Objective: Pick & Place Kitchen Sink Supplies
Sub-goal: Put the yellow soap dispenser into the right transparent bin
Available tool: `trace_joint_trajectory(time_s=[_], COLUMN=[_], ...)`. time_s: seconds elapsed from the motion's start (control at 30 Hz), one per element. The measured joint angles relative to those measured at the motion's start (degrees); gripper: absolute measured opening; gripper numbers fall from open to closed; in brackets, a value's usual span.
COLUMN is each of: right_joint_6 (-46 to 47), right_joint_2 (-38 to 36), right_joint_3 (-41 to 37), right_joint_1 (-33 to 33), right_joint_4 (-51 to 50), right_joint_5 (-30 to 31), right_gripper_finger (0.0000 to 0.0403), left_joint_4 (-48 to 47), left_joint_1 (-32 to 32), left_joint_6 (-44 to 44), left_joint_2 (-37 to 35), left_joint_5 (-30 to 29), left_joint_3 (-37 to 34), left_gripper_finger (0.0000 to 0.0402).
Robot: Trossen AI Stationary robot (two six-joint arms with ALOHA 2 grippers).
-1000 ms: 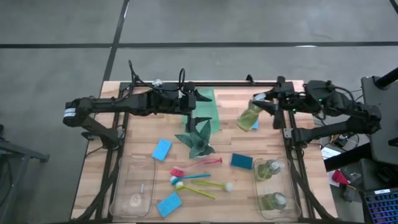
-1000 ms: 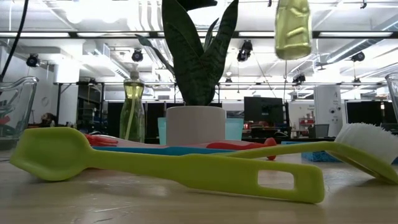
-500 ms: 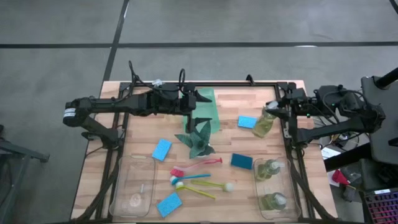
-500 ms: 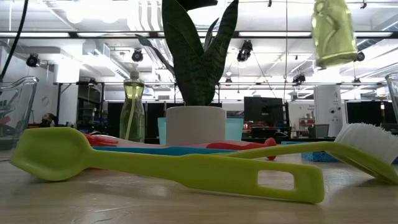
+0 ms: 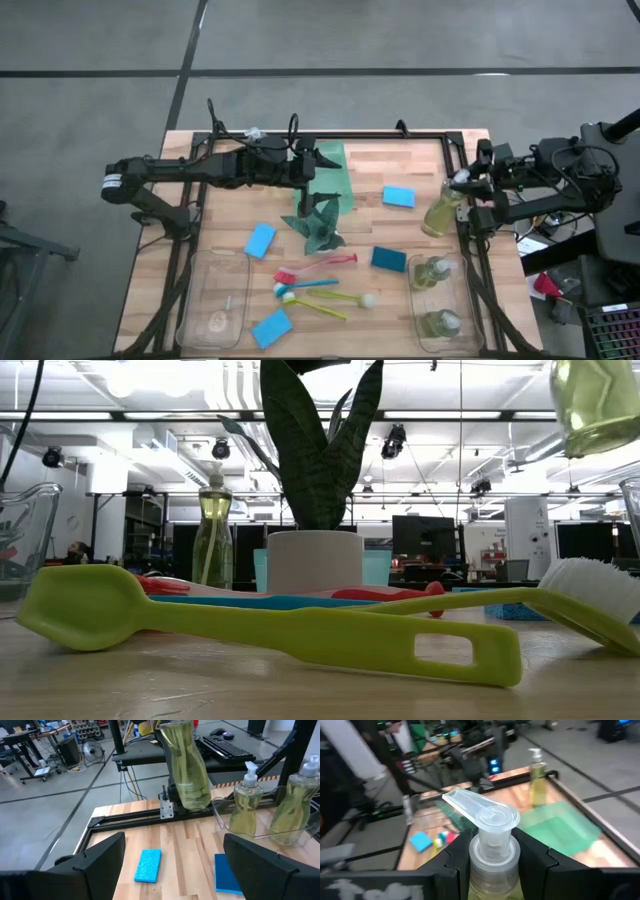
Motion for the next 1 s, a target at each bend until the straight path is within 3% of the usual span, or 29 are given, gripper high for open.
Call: trace_joint_trajectory(time_s=[0.1,0.37,0.67,1.0], right_joint_6=[-0.91,-2.01,2.82,4.35], right_joint_2=[-0.38,-2.11,-3.5,-3.48], right_joint_3=[-0.04,0.77,0.66,-2.88], right_joint_1=[0.0,-0.02,0.0,-0.02], right_joint_4=[-1.61,-9.02,-9.22,-10.29], right_joint_5=[-4.7,-5.86,-16.46,-17.77], right_gripper_finger=[0.0112,0.0112,0.0112,0.0113], left_joint_4=[-0.02,-0.02,0.0,0.0], left_joint_1=[0.0,0.0,0.0,0.0], left_joint_6=[-0.01,-1.79,-2.59,-2.66], left_joint_2=[0.02,0.02,0.02,0.04], left_joint_5=[0.01,-0.04,-0.08,-0.17], left_joint_3=[0.0,0.0,0.0,0.0], left_gripper_finger=[0.033,0.033,0.033,0.033])
